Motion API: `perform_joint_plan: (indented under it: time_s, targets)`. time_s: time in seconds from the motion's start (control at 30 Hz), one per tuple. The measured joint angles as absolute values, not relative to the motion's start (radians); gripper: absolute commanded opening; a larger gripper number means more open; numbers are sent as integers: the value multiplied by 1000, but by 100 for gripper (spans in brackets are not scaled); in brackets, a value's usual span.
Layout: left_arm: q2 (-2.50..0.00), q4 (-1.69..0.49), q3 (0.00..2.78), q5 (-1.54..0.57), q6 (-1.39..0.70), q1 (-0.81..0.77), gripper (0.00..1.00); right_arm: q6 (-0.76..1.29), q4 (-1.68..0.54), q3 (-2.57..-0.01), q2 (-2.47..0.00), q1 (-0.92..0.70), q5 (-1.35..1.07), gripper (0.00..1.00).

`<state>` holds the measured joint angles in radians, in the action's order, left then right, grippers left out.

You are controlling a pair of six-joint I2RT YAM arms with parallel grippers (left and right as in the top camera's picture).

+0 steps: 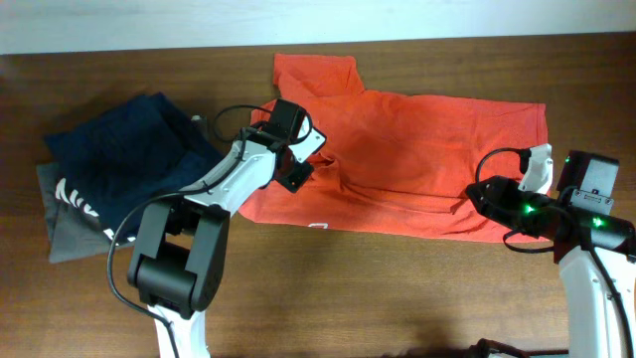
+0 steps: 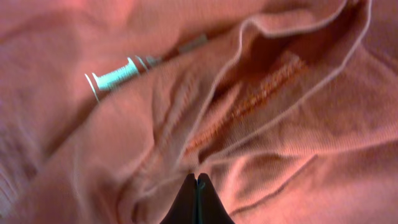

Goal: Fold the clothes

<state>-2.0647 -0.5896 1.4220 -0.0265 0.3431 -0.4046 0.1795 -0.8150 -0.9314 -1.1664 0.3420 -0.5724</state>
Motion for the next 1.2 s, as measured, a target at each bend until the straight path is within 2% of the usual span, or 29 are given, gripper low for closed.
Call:
perform_joint_plan:
  time_s: [0.33, 0.63, 0.73, 0.87, 1.07, 1.13, 1.17, 1.2]
  targets:
    - [-2110, -496, 1424, -3, 371, -406, 0, 179, -820, -931, -1166, 342, -573, 41]
    - [-2125, -508, 1464, 27, 370, -408, 0, 180, -823, -931, -1166, 342, -572, 42]
    - [-2125, -538, 1468, 32, 371, -408, 0, 175, -831, -931, -1170, 342, -572, 41]
    - [-2125, -591, 1473, 35, 366, -408, 1, 146, -869, -931, -1225, 330, -571, 34]
    - [-2117, -685, 1494, 42, 308, -407, 10, 80, -838, -931, -1345, 242, -566, 33]
    - [-2097, -707, 1495, 43, 285, -407, 11, 69, -802, -931, -1370, 198, -553, 12]
    - [-2082, -717, 1496, 43, 275, -407, 11, 72, -793, -931, -1380, 184, -544, 6]
    - [-2064, -723, 1498, 43, 267, -407, 11, 97, -787, -931, -1395, 168, -517, 6]
